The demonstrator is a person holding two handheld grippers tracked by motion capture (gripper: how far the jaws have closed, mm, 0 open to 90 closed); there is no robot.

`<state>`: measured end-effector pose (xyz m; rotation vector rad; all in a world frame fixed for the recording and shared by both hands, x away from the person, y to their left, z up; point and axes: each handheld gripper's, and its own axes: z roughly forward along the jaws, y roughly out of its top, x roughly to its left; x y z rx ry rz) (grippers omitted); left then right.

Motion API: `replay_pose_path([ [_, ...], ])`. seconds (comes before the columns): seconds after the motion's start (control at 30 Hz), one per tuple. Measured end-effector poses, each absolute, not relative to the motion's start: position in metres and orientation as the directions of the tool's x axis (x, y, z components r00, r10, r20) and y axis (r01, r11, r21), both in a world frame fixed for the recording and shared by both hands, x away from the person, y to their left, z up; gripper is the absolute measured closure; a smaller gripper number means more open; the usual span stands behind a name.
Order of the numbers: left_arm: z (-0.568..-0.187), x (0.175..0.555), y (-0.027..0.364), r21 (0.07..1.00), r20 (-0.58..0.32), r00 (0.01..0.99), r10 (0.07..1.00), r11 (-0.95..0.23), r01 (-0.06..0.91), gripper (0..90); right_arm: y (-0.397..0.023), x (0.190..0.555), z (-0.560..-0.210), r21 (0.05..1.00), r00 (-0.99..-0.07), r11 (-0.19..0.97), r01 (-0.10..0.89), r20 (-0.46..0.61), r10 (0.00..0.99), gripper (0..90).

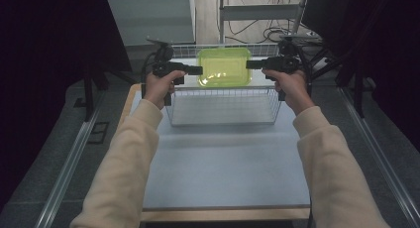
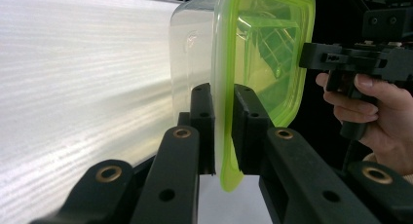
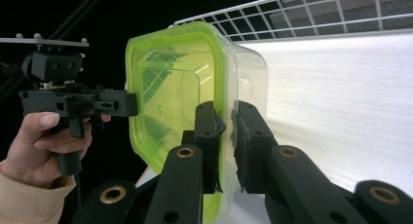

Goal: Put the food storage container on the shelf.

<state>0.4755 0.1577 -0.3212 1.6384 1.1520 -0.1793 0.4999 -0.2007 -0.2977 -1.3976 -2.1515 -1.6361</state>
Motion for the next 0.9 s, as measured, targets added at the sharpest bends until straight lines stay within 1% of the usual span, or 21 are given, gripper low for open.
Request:
replay_pose_path([
  [0.13, -0.326, 0.483, 0.156, 0.653, -0.632, 0.504, 0.589, 0.054, 0.755, 80.6, -0.199, 0.508, -0.301, 0.706, -0.557, -0.002, 0.708, 0.561, 0.612, 80.4],
  [0.27, -0.328, 0.486, 0.152, 0.661, -0.611, 0.493, 0.619, 0.055, 0.749, 79.7, -0.196, 0.513, -0.304, 0.703, -0.545, 0.002, 0.711, 0.549, 0.634, 79.9],
  [0.43, -0.329, 0.490, 0.149, 0.662, -0.613, 0.486, 0.623, 0.070, 0.746, 78.1, -0.195, 0.518, -0.306, 0.711, -0.541, 0.011, 0.703, 0.524, 0.658, 78.5],
  [0.57, -0.333, 0.494, 0.146, 0.663, -0.615, 0.469, 0.635, 0.094, 0.743, 74.7, -0.190, 0.522, -0.308, 0.723, -0.532, 0.017, 0.691, 0.492, 0.690, 75.0],
  [0.63, -0.336, 0.496, 0.144, 0.665, -0.613, 0.463, 0.641, 0.102, 0.740, 71.6, -0.187, 0.523, -0.309, 0.734, -0.531, 0.034, 0.679, 0.458, 0.713, 70.7],
  [0.7, -0.337, 0.498, 0.144, 0.673, -0.602, 0.458, 0.654, 0.106, 0.732, 66.7, -0.182, 0.523, -0.310, 0.750, -0.520, 0.056, 0.659, 0.401, 0.754, 65.6],
  [0.73, -0.338, 0.498, 0.144, 0.675, -0.599, 0.460, 0.655, 0.105, 0.730, 60.9, -0.181, 0.523, -0.311, 0.755, -0.520, 0.068, 0.652, 0.379, 0.765, 61.2],
  [0.83, -0.338, 0.499, 0.145, 0.689, -0.584, 0.456, 0.671, 0.113, 0.716, 48.1, -0.180, 0.524, -0.313, 0.766, -0.518, 0.081, 0.638, 0.349, 0.781, 50.4],
  [0.87, -0.338, 0.498, 0.146, 0.693, -0.578, 0.456, 0.677, 0.112, 0.712, 41.5, -0.180, 0.523, -0.314, 0.776, -0.512, 0.079, 0.625, 0.332, 0.792, 47.1],
  [0.9, -0.337, 0.498, 0.147, 0.697, -0.568, 0.451, 0.689, 0.112, 0.708, 37.0, -0.181, 0.523, -0.314, 0.781, -0.509, 0.080, 0.620, 0.323, 0.798, 45.2],
])
